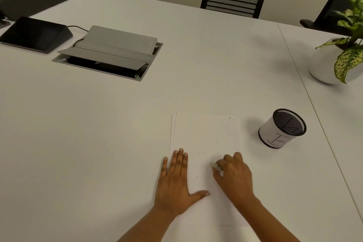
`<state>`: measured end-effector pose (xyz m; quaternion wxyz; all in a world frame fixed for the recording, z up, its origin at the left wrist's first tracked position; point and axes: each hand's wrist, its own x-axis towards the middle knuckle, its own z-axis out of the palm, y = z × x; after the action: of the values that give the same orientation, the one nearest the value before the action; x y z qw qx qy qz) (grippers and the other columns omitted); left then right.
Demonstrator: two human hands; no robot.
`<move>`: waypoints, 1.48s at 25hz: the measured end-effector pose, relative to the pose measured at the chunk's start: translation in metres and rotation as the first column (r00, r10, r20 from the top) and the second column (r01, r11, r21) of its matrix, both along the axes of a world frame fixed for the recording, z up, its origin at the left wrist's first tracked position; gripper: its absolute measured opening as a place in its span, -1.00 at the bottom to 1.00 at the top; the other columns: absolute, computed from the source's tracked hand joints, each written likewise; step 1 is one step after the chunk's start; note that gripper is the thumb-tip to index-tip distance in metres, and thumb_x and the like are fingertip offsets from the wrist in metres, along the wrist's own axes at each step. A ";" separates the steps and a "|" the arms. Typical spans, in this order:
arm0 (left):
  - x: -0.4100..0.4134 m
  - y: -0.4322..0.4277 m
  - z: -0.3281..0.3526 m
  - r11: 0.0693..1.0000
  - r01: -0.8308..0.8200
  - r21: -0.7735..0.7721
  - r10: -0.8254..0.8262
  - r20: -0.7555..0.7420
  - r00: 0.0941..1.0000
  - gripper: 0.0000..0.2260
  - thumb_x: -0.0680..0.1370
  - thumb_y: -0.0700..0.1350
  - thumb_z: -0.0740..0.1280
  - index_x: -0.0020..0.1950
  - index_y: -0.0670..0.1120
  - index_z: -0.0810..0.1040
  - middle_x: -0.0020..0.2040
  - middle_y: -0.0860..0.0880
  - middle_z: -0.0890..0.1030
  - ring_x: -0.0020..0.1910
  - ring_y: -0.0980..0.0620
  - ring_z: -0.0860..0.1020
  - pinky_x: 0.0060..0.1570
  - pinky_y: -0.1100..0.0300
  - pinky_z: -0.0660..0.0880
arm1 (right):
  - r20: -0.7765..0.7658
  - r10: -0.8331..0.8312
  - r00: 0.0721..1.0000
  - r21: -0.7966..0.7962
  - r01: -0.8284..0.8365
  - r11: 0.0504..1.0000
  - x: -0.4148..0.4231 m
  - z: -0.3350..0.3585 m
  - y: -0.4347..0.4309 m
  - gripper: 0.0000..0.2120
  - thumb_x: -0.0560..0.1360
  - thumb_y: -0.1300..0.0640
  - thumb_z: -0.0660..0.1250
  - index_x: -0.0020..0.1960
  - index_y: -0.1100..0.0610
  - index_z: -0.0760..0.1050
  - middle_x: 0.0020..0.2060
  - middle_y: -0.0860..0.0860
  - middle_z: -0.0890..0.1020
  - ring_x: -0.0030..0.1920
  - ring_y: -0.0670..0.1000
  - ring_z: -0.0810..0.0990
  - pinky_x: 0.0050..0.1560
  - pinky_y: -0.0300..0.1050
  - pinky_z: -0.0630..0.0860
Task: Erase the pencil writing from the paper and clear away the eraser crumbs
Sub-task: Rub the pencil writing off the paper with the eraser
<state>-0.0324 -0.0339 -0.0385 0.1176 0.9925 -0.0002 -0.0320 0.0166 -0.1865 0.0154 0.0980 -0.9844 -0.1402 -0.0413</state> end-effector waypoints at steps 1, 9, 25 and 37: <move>0.000 0.000 0.000 1.000 0.002 0.001 -0.002 0.000 1.000 -0.01 0.32 0.54 -0.04 0.43 -0.23 0.24 0.44 -0.16 0.28 0.43 -0.13 0.23 0.33 -0.07 0.01 | 0.003 -0.043 0.999 0.015 0.043 0.999 0.005 0.001 -0.002 -0.73 0.28 0.23 0.50 -0.52 0.22 0.49 -0.57 0.06 0.53 -0.37 0.10 0.50 -0.58 -0.15 0.37; 0.000 0.000 -0.001 1.000 0.013 -0.021 -0.013 0.029 0.999 -0.09 0.37 0.47 -0.01 0.44 -0.22 0.20 0.46 -0.16 0.24 0.48 -0.04 0.05 0.38 -0.01 -0.10 | -0.046 0.034 0.998 0.071 -0.031 0.997 -0.030 -0.005 0.030 -0.72 0.11 0.20 0.59 -0.55 0.14 0.48 -0.61 -0.01 0.48 -0.44 0.01 0.50 -0.63 -0.21 0.38; 0.000 0.000 -0.002 1.000 0.008 -0.027 -0.008 0.026 1.000 -0.07 0.36 0.49 -0.04 0.45 -0.20 0.18 0.47 -0.14 0.20 0.49 0.00 -0.03 0.37 -0.02 -0.08 | -0.055 0.071 0.996 0.041 -0.069 0.997 -0.026 -0.003 0.022 -0.70 0.10 0.19 0.59 -0.57 0.12 0.45 -0.60 -0.03 0.47 -0.43 -0.01 0.50 -0.64 -0.25 0.34; 0.000 0.000 -0.001 1.000 0.005 0.017 -0.006 0.032 0.999 -0.07 0.35 0.49 -0.01 0.41 -0.23 0.27 0.42 -0.17 0.31 0.44 -0.10 0.22 0.34 -0.04 -0.01 | -0.061 -0.079 0.995 0.127 0.087 0.988 -0.013 -0.006 0.028 -0.74 0.25 0.24 0.50 -0.51 0.20 0.46 -0.54 0.05 0.52 -0.33 0.06 0.53 -0.54 -0.21 0.30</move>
<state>-0.0321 -0.0342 -0.0391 0.1092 0.9939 -0.0047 -0.0163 0.0032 -0.1581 0.0091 0.1639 -0.9817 -0.0933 -0.0270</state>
